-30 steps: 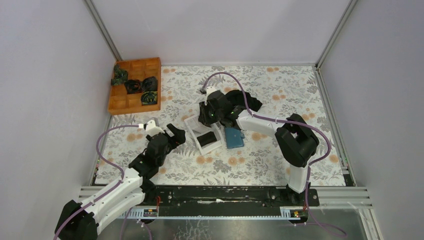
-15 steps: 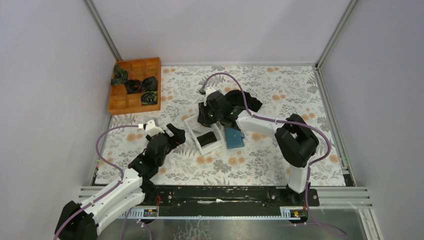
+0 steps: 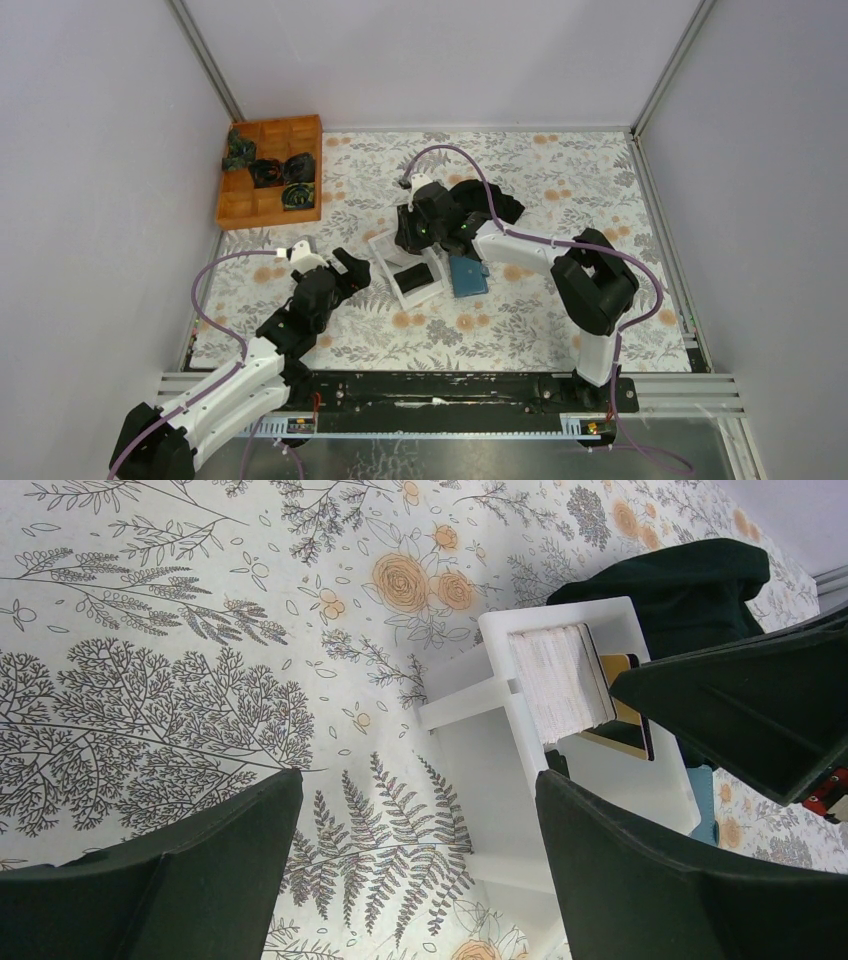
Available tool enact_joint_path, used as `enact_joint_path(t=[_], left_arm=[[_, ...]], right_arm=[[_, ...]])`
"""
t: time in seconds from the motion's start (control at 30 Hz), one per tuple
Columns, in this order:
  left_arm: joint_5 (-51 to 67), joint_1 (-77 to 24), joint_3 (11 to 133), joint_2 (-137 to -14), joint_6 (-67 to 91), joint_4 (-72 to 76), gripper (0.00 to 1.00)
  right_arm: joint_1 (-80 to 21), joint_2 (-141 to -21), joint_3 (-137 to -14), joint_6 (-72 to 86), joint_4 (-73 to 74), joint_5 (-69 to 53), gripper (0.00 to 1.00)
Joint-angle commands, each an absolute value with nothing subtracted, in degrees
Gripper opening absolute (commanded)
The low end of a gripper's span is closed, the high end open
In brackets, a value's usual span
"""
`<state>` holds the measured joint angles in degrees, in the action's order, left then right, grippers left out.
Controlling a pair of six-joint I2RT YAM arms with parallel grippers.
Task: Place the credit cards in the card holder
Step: Pick up the credit card from the storage box.
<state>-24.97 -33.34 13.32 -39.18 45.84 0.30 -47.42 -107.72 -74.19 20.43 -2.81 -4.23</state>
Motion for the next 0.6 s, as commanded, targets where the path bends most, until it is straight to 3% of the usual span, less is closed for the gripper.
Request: enact_joint_path(t=[0.0,0.2,0.57], left_arm=[[-26.63,-33.62,13.43,-38.26,46.05,-0.09,0.94],[-26.56,-33.57,13.19,-38.12,46.23,-0.22,0.94],[-26.63,-33.58,12.75,-37.29,46.56,-0.4,0.94]], right_arm=[[-48.38,-103.48,-75.23,21.29,-3.4,-6.55,0.3],[-48.38,-102.75,-74.97,21.62,-3.61,-6.87,0.27],[-48.73,-101.86,-74.23,20.27,-2.18,-4.07,0.1]])
